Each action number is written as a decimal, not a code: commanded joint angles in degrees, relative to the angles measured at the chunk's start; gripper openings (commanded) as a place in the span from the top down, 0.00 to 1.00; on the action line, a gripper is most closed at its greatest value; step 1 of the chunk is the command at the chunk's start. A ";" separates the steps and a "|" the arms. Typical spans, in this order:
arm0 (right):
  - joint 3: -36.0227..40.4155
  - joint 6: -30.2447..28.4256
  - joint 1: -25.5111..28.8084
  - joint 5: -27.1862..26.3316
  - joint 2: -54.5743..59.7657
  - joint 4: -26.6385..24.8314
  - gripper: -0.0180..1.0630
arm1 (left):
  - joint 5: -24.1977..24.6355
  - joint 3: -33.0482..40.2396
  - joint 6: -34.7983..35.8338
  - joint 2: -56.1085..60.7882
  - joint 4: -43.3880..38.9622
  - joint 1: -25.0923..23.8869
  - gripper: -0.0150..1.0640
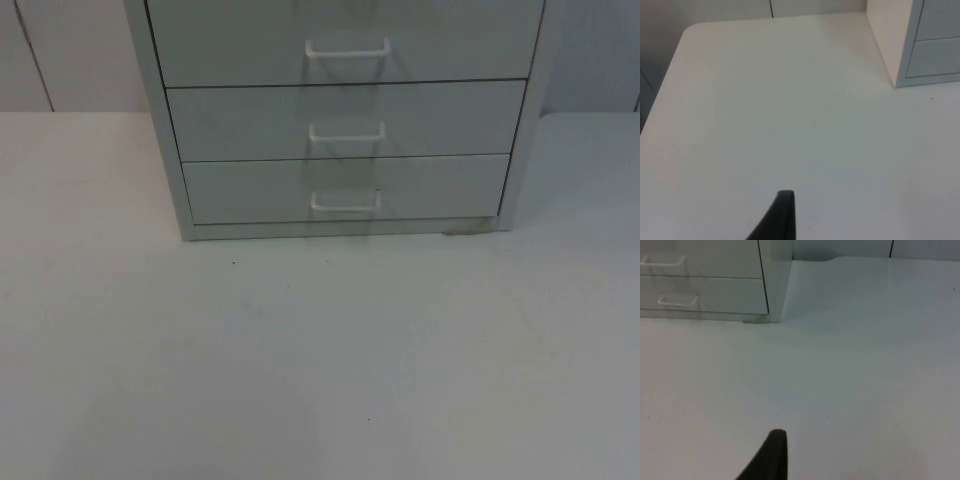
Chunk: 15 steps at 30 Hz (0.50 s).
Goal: Open the drawer with the left hand, place the block into the drawer with the right hand, then close the drawer with the left hand.
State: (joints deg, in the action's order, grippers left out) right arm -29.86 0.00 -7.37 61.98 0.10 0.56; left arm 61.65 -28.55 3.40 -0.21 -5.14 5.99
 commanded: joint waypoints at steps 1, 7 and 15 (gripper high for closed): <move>0.27 0.00 0.22 -0.18 -0.10 0.37 0.01 | 0.00 0.22 0.30 0.21 -0.30 -0.18 0.01; 0.27 0.00 0.22 -0.18 -0.10 0.37 0.01 | 0.00 0.22 0.30 0.21 -0.21 -0.18 0.01; 0.27 0.00 0.22 -0.18 -0.10 0.19 0.01 | 0.00 0.22 0.30 0.21 -0.21 -0.18 0.01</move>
State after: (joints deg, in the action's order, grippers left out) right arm -29.86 0.00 -7.37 61.98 0.10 0.56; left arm 61.65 -28.55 3.40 -0.21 -5.14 5.99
